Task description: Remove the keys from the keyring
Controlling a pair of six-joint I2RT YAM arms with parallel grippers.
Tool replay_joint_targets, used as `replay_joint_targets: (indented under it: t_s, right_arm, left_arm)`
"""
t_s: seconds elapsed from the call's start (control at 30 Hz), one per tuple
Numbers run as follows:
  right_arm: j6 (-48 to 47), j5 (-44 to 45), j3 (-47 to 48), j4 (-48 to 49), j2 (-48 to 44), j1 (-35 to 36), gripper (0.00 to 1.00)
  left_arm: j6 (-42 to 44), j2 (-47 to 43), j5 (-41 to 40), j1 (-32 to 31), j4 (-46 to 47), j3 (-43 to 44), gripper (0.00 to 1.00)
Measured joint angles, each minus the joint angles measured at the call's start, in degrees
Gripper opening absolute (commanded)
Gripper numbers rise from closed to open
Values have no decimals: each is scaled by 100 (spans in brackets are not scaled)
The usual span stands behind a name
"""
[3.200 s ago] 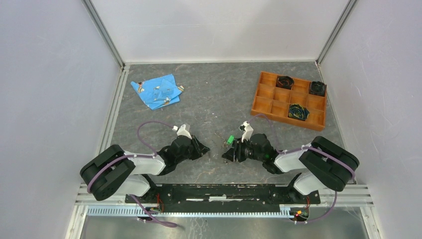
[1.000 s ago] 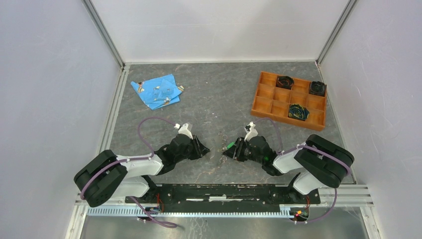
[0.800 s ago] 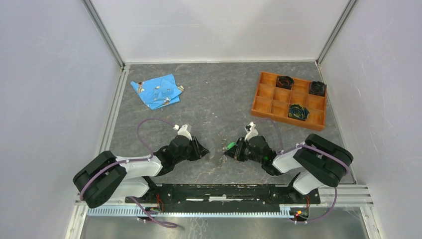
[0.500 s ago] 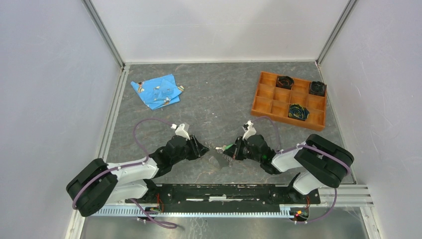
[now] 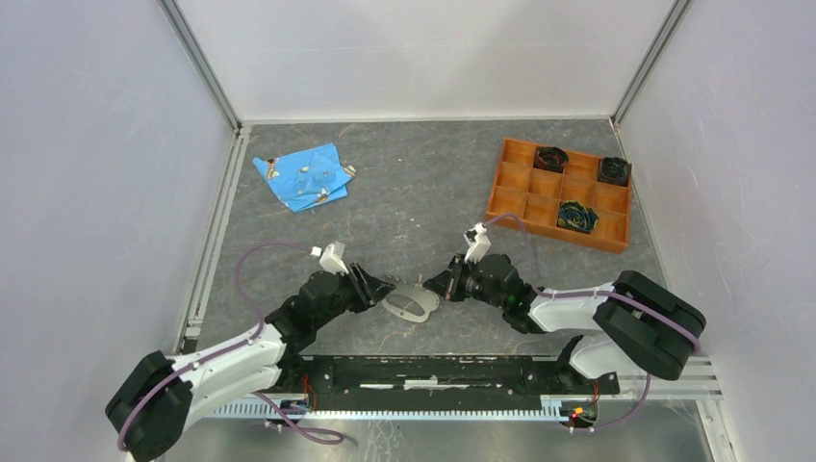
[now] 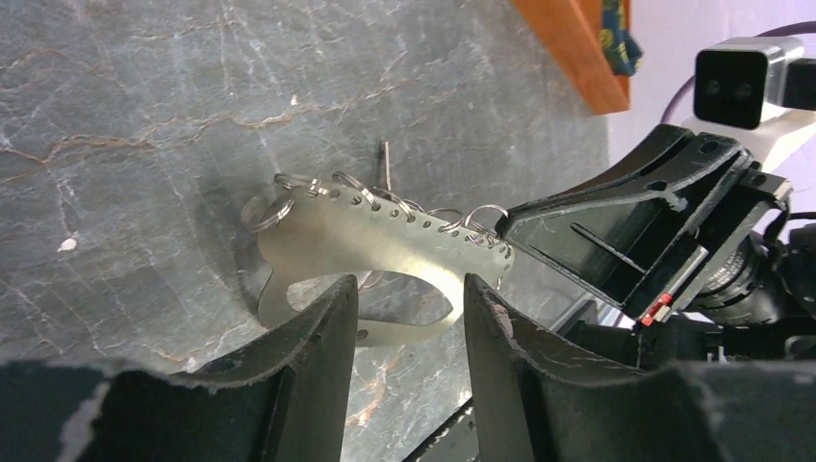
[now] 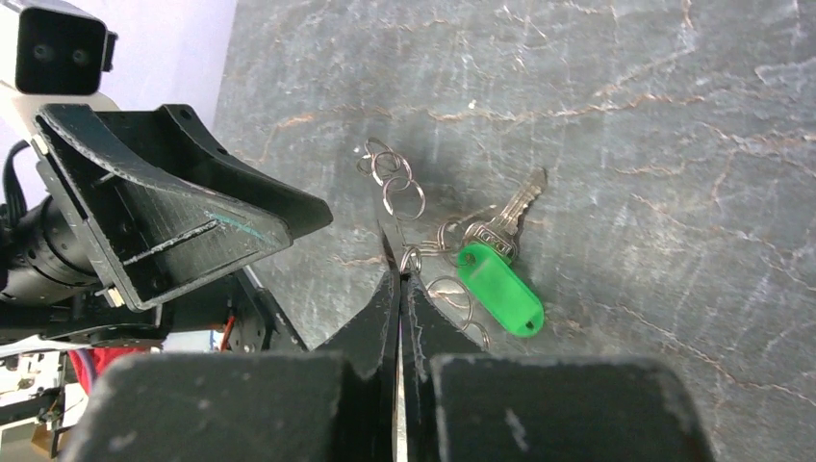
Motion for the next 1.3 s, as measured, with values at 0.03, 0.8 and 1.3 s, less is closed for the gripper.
replay_joint_targets:
  t_s: [0.03, 0.8, 1.3]
  right_arm:
    - [2, 9, 26, -24, -52, 0, 0]
    - [1104, 1281, 734, -625, -986, 140, 0]
    - [1954, 1873, 1899, -555, -761, 236, 0]
  left_arm:
    - [-28, -140, 0, 2, -17, -28, 53]
    - [-385, -1049, 258, 2, 1215, -533, 65]
    - [-374, 789, -13, 2, 4048, -535, 81]
